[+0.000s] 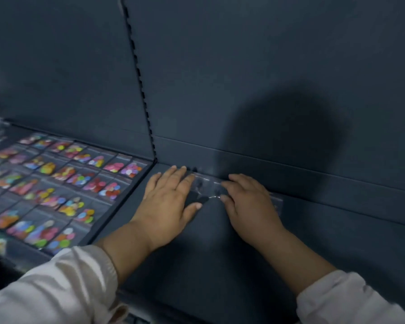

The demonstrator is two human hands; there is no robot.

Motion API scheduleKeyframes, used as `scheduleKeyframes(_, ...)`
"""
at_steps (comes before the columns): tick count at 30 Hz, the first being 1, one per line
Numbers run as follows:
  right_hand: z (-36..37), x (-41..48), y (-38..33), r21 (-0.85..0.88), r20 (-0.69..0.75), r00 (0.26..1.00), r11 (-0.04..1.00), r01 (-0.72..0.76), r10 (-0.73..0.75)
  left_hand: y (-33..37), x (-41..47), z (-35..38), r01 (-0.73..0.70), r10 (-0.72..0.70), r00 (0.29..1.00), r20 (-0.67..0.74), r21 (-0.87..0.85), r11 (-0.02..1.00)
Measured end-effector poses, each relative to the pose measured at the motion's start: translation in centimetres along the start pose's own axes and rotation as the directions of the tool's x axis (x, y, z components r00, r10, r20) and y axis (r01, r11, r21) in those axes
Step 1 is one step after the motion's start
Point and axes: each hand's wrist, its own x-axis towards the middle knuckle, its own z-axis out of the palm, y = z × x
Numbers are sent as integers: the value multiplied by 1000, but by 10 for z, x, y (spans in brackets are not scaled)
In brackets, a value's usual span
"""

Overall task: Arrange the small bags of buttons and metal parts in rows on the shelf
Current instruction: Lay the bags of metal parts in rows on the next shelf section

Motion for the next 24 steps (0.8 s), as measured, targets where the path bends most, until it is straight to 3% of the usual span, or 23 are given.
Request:
scheduleKeyframes(5,0,12,-72,-17,36,995,995,98,-97,-55,-46,-34,113,-111,993,-43,59,992)
scheduleKeyframes(13,18,33,-250,-3,80,940,943,334,-333,-186,-161,-96,310,-301,947,-112,65,949)
scheduleKeyframes(24,78,51,-501,143,89,878,878,456,-471,-375,-325,-170,486,-454,850,-266,66,872)
